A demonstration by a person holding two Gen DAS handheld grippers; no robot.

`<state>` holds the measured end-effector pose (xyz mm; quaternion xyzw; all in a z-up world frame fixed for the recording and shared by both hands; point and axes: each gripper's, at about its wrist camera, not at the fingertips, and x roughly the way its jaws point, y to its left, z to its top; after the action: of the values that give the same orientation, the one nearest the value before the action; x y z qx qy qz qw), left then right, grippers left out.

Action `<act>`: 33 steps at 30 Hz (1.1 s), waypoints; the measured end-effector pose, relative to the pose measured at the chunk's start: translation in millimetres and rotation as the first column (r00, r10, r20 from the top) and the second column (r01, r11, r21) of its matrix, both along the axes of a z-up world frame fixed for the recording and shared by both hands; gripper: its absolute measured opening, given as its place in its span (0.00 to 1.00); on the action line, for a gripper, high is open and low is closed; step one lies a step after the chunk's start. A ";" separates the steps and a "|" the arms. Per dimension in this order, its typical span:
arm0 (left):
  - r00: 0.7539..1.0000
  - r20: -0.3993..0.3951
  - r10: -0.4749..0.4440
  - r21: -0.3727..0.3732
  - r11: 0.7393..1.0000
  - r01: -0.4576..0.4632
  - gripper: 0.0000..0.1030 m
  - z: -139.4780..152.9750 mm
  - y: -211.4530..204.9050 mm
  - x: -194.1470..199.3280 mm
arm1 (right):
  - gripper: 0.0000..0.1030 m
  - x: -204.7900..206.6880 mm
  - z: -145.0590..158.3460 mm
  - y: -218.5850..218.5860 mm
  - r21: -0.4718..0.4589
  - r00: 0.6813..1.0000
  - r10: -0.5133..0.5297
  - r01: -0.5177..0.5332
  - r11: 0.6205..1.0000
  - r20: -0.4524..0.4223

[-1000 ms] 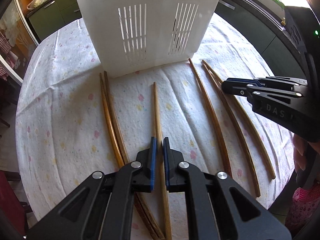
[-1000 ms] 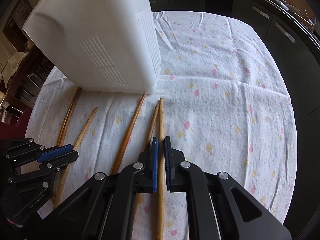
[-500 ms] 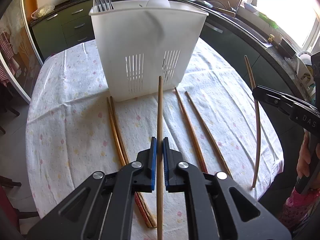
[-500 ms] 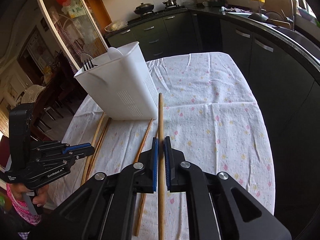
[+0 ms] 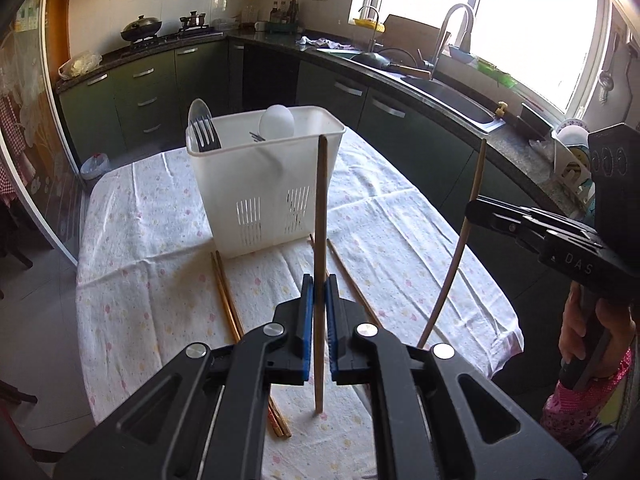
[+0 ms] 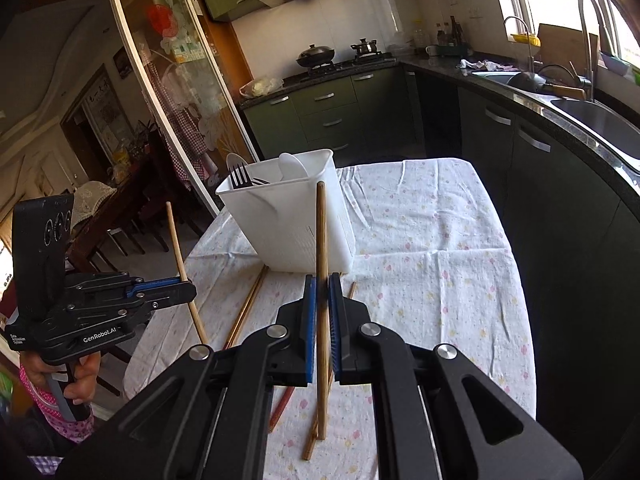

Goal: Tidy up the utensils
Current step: 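Lift both held chopsticks over the white holder and open both tools to drop them in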

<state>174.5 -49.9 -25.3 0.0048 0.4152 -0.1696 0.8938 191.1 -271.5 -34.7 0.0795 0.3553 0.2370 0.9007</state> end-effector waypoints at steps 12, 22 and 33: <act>0.988 0.150 0.030 -0.011 1.000 -0.028 0.06 68.0 3.9 11.2 | 0.07 -7.3 5.1 -4.3 0.006 1.000 0.003 -0.003 1.000 0.012; 0.936 0.310 0.166 -0.054 0.986 -0.157 0.06 136.8 24.2 45.2 | 0.07 -4.7 1.0 -10.5 0.013 1.000 -0.007 0.007 1.000 0.003; 0.919 0.331 0.214 -0.044 0.976 -0.212 0.06 140.2 29.7 70.9 | 0.07 -12.0 23.3 -9.7 0.025 0.998 -0.002 0.000 1.000 0.059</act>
<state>245.5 -20.2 114.9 -0.0149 0.2555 -0.0697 0.9642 179.1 -281.2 -11.4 0.0838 0.3254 0.2433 0.9099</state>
